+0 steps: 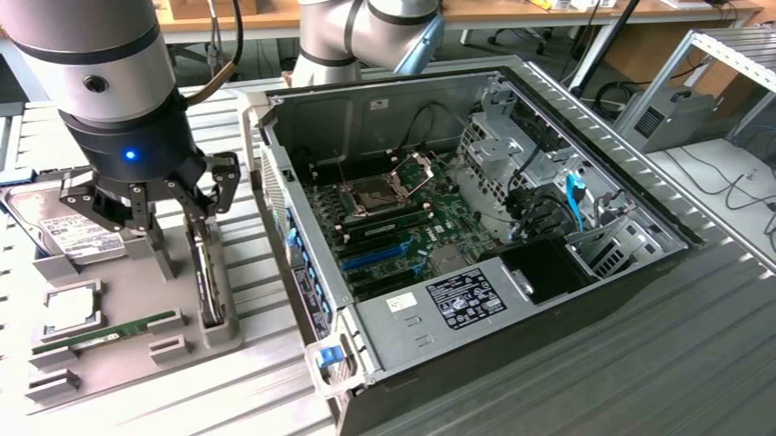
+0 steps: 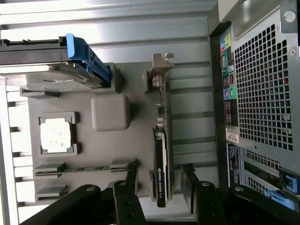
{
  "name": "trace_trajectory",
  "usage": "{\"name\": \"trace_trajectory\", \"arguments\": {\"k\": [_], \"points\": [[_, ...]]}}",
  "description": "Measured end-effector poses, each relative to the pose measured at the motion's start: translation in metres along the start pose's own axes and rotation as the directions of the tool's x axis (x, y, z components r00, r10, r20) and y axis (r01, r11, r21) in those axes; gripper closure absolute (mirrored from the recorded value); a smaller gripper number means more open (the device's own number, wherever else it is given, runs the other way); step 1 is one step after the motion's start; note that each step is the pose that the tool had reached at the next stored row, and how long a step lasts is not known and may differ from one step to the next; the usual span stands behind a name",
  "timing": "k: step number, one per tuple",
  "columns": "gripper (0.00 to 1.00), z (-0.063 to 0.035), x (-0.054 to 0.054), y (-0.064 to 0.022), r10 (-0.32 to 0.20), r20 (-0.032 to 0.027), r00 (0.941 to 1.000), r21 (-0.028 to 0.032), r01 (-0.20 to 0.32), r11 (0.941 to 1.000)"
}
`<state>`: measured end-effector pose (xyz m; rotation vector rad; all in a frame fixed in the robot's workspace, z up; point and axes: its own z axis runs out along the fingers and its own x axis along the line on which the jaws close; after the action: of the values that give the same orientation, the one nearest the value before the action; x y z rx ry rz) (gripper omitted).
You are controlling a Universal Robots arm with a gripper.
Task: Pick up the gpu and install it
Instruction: 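Pick up the gpu and move the gpu toward the slot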
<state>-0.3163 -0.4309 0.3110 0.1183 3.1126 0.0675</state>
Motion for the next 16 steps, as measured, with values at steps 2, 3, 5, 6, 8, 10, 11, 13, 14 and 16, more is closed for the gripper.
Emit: {"name": "trace_trajectory", "arguments": {"k": [2,3,5,6,8,10,11,13,14,16], "points": [[0.5,0.0,0.0,0.0,0.0,-0.0001,1.0,0.0001,0.0,1.0],[0.5,0.0,0.0,0.0,0.0,-0.0001,1.0,0.0,0.0,1.0],[0.5,0.0001,0.0,0.0,0.0,0.0,1.0,-0.0001,0.0,1.0],[0.5,0.0002,-0.0001,0.0,0.0,0.0001,1.0,-0.0002,0.0,1.0],[0.5,0.0002,-0.0013,0.0002,0.0,0.0001,1.0,-0.0002,0.0,1.0],[0.5,0.0002,-0.003,0.0002,0.0,0.0001,1.0,-0.0001,0.0,1.0],[0.5,0.0002,-0.0037,0.0003,0.0,0.0001,1.0,-0.0002,0.0,1.0],[0.5,0.0002,-0.0047,0.0004,0.0,0.0001,1.0,-0.0001,0.0,1.0],[0.5,0.0005,-0.0048,0.0004,0.0,0.0001,1.0,-0.0001,0.0,1.0],[0.5,0.0026,-0.0049,0.0003,0.0,0.0,1.0,-0.0001,0.0,1.0]]}}
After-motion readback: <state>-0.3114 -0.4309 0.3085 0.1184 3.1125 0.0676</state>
